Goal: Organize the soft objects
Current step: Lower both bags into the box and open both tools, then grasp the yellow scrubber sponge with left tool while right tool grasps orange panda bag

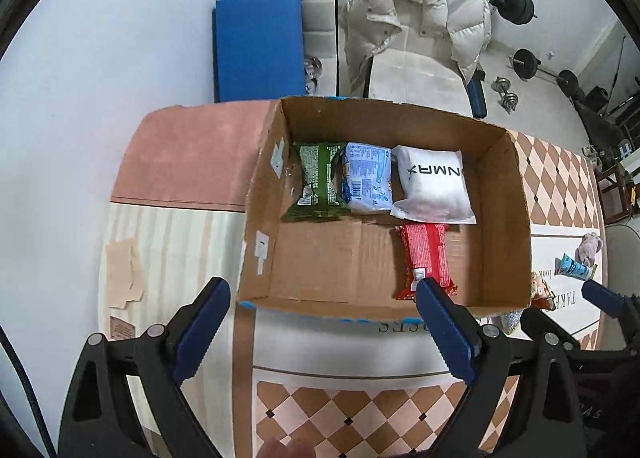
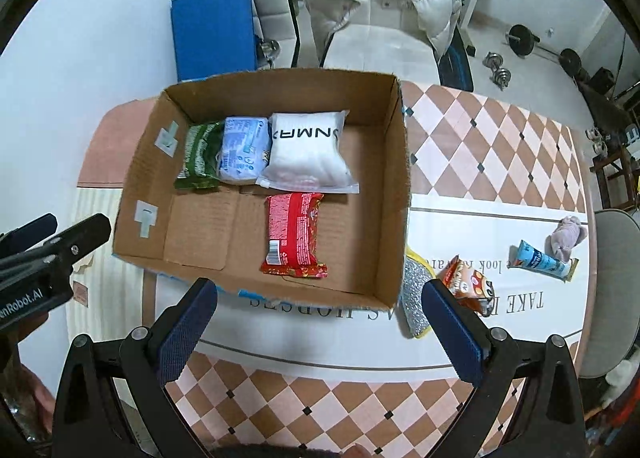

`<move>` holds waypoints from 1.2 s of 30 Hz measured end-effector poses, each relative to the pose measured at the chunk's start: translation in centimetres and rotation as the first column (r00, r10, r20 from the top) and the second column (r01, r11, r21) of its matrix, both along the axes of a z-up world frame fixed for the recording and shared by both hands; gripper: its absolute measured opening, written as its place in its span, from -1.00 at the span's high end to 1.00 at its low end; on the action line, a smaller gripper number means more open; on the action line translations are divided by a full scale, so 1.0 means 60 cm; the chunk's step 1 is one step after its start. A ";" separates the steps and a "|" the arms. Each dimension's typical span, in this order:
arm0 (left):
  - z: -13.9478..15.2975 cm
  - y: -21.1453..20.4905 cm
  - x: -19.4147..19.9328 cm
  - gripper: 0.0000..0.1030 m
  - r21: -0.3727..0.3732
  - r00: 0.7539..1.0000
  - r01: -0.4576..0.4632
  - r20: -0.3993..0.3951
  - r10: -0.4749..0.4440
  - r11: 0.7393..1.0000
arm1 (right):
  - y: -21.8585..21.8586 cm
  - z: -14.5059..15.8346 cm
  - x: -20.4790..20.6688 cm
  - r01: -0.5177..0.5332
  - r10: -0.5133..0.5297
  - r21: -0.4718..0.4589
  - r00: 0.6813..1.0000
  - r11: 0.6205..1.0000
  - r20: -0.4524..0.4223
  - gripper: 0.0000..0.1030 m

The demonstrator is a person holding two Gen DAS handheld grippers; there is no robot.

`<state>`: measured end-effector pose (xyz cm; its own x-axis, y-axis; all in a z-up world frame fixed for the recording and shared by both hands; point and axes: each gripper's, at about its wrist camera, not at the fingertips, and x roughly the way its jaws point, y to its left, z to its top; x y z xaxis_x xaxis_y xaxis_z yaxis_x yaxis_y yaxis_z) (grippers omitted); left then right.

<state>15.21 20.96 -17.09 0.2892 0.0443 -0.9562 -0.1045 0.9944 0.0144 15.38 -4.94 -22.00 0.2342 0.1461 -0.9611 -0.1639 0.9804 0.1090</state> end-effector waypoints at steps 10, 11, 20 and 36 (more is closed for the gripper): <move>0.039 -0.026 -0.020 -0.99 -0.010 0.999 0.009 0.031 -0.008 1.000 | -0.028 0.021 -0.030 0.013 -0.012 0.093 1.000 0.996 -0.011 -1.00; 0.044 -0.037 -0.019 -0.99 0.001 0.999 0.024 0.039 -0.024 1.000 | -0.041 0.022 -0.030 0.027 -0.025 0.112 1.000 0.993 -0.017 -1.00; 0.021 -0.219 0.003 -0.99 0.172 0.978 0.206 0.009 -0.210 0.963 | -0.247 -0.045 -0.003 0.206 -0.194 0.102 0.974 0.973 -0.118 -1.00; -0.240 -0.409 -0.029 -0.99 0.005 0.926 0.201 -0.329 -0.188 0.980 | -0.315 -0.333 0.089 -0.094 0.095 0.022 0.917 0.995 -0.386 -0.84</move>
